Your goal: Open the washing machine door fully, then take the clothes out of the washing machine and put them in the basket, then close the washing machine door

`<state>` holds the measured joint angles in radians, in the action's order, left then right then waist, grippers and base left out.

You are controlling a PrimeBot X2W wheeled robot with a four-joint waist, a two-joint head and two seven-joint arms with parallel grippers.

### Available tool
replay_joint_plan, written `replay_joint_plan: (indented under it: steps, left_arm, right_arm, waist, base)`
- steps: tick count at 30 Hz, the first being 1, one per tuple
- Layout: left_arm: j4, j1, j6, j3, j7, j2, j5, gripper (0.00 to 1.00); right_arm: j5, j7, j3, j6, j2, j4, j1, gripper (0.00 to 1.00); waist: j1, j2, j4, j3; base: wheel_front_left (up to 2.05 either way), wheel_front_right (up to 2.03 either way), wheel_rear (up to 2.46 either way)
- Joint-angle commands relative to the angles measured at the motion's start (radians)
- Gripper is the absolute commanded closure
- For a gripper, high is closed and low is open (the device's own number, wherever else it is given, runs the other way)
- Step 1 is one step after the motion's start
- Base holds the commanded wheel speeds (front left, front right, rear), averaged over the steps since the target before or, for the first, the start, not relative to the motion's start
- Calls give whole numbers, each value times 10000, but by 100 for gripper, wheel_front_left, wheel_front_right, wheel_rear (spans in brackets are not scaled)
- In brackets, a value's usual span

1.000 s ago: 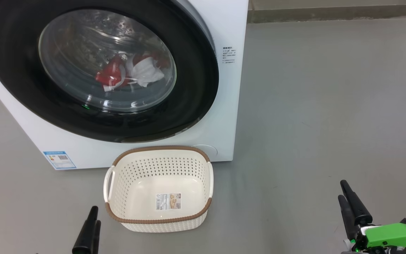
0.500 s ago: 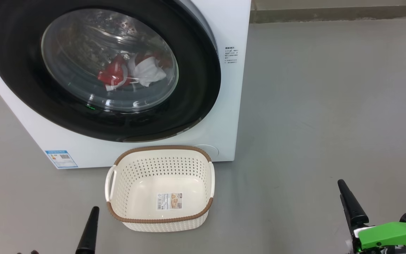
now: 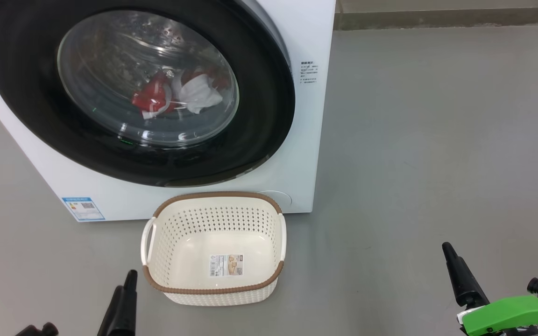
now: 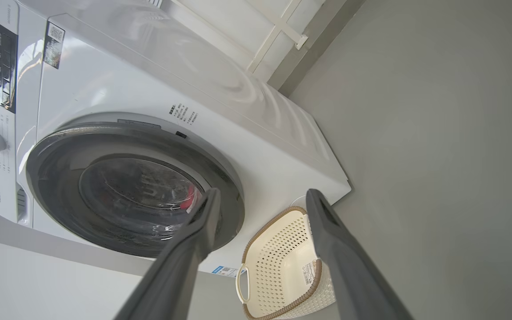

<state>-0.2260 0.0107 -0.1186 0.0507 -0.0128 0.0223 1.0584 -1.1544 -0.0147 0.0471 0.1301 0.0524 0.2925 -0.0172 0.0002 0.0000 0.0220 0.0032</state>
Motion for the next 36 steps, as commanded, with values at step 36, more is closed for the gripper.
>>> replay_joint_plan:
  steps: [36]
  left_arm:
    - [928,271,936,-519,-1156,563,-4763,0]
  right_arm:
    - [4541,-1141,-223,4,99,-445,-190,0]
  waist:
    - [-1,0,135,10]
  base:
    - [0,0,0]
